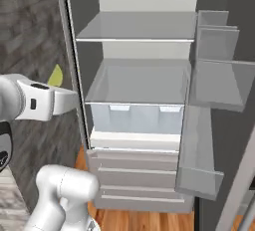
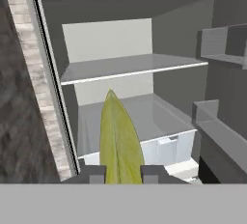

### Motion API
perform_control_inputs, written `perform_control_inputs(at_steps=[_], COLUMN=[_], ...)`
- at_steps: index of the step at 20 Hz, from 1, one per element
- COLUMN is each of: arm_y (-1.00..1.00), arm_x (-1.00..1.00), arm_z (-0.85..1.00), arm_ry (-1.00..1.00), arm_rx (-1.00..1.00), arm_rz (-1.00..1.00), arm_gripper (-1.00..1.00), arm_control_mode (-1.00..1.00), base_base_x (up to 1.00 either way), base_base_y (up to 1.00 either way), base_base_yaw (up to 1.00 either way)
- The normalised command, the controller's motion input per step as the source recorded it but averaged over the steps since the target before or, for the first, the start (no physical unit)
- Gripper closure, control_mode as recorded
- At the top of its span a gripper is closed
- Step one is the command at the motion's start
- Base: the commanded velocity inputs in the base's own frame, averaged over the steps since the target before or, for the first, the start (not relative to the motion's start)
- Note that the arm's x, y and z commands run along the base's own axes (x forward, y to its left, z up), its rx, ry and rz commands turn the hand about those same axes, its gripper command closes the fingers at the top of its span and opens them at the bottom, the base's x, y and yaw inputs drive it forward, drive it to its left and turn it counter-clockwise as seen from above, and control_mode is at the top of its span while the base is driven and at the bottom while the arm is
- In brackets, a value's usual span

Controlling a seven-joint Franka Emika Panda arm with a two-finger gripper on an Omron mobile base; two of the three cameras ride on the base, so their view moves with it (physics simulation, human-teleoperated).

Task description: There is a bowl on the dining counter. Grab a lemon wedge from the fridge and place it in the bowl. Then get the liquor bottle and glass cup from the cabinet and place them next to the bowl.

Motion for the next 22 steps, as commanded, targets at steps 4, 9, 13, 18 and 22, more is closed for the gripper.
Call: perform_control_inputs(at_steps=[4,9,13,18,22], arm_y=[0.00,0.00,0.00,0.00,0.00], arm_x=[0.00,0.00,0.00,0.00,0.00], arm_z=[0.00,0.00,0.00,0.00,0.00], arm_ry=[0.00,0.00,0.00,0.00,0.00], arm_rx=[0.00,0.00,0.00,0.00,0.00], arm_rz=[0.00,0.00,0.00,0.00,0.00], arm_gripper=[1.00,1.00,1.00,1.00,1.00], arm_control_mode=[1.00,1.00,1.00,1.00,1.00], base_base_x=[-1.00,-0.97,-0.92,-0.81,-0.80], base_base_y=[0.72,0.91,0.96,0.76,0.70], base_base_yaw=[-0.11,-0.18,-0.30,-0.48,-0.51])
